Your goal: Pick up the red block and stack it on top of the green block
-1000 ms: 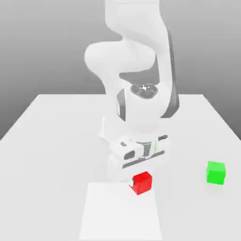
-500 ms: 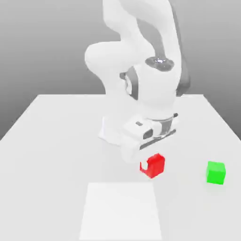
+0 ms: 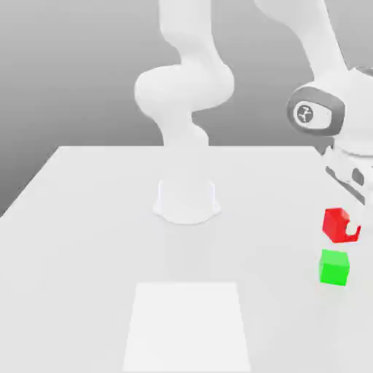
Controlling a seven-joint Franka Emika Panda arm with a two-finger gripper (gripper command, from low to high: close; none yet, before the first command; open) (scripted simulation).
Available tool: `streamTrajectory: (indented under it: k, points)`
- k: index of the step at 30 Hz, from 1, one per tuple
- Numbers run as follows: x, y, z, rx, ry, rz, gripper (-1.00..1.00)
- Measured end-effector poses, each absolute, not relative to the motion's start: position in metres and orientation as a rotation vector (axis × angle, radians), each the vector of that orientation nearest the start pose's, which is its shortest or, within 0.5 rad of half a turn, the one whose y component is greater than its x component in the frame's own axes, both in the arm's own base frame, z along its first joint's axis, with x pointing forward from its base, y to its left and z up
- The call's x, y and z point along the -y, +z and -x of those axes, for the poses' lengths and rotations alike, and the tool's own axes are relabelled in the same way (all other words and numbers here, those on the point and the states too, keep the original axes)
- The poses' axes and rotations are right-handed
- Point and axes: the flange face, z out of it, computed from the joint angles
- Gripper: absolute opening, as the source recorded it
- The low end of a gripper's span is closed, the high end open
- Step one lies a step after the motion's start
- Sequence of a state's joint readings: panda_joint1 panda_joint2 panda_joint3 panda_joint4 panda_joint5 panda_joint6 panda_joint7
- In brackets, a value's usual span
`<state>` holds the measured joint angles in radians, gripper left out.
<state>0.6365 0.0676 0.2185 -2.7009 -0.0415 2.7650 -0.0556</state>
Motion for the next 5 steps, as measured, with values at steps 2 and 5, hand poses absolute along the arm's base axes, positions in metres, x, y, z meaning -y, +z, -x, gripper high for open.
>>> streamTrajectory:
  k: [2, 5]
  points:
    - [-0.310, 0.187, -0.265, 1.437, 0.002, 2.795, 1.00]
    - [-0.310, 0.187, -0.265, 1.437, 0.002, 2.795, 1.00]
